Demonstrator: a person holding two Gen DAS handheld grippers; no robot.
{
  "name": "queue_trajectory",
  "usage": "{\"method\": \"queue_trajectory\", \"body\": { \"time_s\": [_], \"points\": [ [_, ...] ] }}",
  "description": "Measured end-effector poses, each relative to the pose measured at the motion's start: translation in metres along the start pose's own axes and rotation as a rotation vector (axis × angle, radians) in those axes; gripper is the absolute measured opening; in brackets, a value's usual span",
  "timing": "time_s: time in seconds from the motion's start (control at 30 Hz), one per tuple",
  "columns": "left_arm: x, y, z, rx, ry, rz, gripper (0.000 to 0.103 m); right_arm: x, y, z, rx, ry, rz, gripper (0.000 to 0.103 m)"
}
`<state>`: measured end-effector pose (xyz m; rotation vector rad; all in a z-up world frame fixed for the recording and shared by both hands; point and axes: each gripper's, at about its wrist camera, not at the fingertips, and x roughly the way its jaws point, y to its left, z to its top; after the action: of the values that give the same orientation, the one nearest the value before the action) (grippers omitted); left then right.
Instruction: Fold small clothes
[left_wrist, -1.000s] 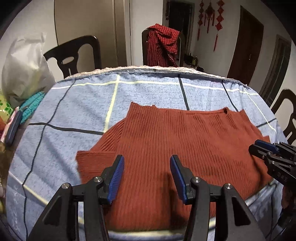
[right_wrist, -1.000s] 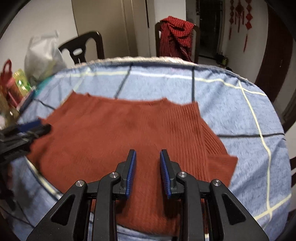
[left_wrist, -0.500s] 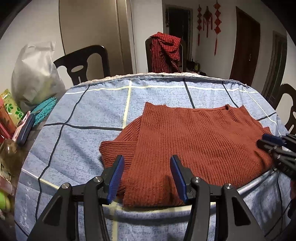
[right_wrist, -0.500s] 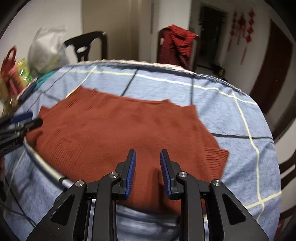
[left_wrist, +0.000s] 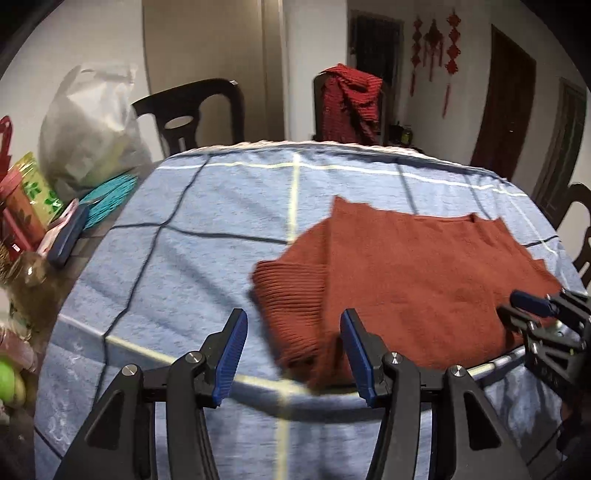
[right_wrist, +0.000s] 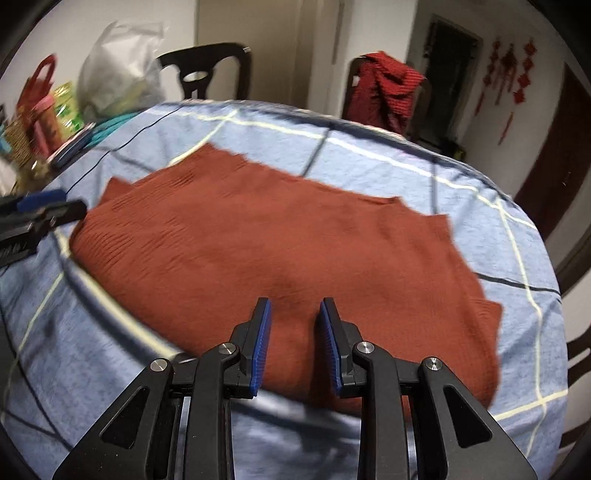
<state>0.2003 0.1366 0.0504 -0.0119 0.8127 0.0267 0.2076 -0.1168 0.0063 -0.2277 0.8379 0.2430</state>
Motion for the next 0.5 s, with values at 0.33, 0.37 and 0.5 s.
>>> {"method": "queue_trajectory", "body": {
  "time_s": [0.33,0.37,0.5],
  "points": [
    [0.006,0.057,0.003,-0.136,0.071,-0.059,0.056,-0.008,0.058,0.012,-0.129,-0.046,0.100,0.028],
    [0.006,0.059,0.004,-0.144,0.073,-0.063,0.056,-0.008,0.061,0.015,-0.128,-0.051,0.118,0.028],
    [0.010,0.067,0.006,-0.159,0.083,-0.087,0.057,-0.006,0.077,0.021,-0.127,-0.055,0.216,0.050]
  ]
}}
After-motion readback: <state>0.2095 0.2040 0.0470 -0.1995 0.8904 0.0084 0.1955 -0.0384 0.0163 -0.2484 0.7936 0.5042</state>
